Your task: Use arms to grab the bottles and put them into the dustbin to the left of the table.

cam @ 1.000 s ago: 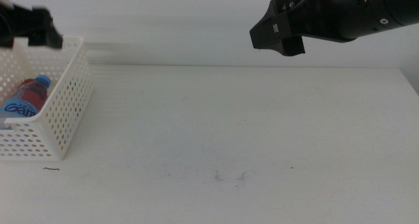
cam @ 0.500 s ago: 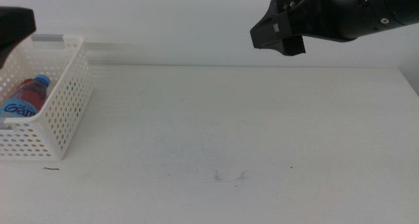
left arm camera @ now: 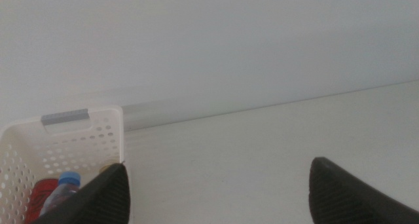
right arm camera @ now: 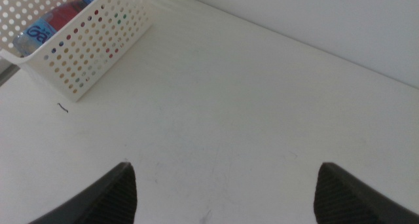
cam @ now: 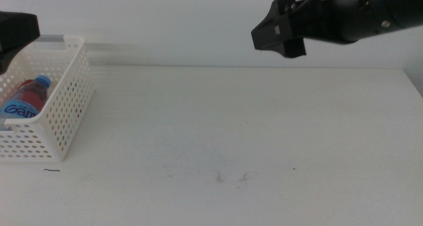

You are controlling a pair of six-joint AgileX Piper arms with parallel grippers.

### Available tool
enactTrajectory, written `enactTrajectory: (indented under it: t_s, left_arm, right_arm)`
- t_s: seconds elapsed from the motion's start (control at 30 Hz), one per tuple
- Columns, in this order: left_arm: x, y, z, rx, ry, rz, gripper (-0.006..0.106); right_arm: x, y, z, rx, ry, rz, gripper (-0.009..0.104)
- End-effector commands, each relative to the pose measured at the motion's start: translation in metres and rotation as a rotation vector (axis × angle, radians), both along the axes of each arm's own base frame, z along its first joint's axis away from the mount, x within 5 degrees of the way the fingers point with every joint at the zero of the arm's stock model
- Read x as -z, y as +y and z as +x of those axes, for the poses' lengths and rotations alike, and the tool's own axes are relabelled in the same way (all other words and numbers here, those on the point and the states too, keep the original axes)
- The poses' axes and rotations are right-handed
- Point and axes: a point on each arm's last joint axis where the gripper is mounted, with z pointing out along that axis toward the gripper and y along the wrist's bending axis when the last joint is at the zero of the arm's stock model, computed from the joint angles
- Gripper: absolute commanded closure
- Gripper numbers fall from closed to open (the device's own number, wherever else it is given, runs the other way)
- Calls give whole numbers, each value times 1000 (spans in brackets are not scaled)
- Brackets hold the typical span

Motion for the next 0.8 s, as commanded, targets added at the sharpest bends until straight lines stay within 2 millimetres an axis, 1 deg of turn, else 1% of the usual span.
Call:
enactTrajectory:
  t_s: [0.0,0.1,0.13,0.17,0.27,0.3,0.4,0.47,0.53,0.6,0.63,0.7,0.77]
  left_arm:
    - [-2,0,-1,-4,-17,-14,7]
    - [1,0,-2,0,0,-11,7]
    - [3,0,-5,-6,-16,-9,7]
    - [7,2,-11,-17,-35,3,7]
    - [26,7,-28,-46,-71,53,7]
    - [46,11,-36,-78,-114,90,7]
    - [73,16,-51,-123,-232,118,7]
    - [96,17,-62,-124,-229,132,7]
    - [115,17,-69,-121,-208,134,7]
    - [133,17,-75,-120,-204,115,7]
    - [145,17,-77,-121,-199,112,7]
    - [162,17,-84,-125,-224,88,7]
    - [181,17,-89,-127,-241,53,7]
  right_arm:
    - [9,-5,3,19,-19,13,6]
    - [24,-20,10,77,-134,80,6]
    - [30,-27,12,101,-172,103,6]
    - [32,-36,11,124,-217,130,6]
    - [50,-64,-2,183,-299,134,6]
    - [57,-83,-17,220,-366,142,6]
    - [74,-110,-46,282,-392,139,6]
    - [88,-126,-67,330,-393,126,6]
    - [108,-142,-89,387,-400,121,6]
    - [126,-153,-112,431,-422,121,6]
    - [139,-158,-122,452,-429,119,6]
    - [166,-164,-141,486,-433,126,6]
    - [186,-168,-156,509,-465,136,6]
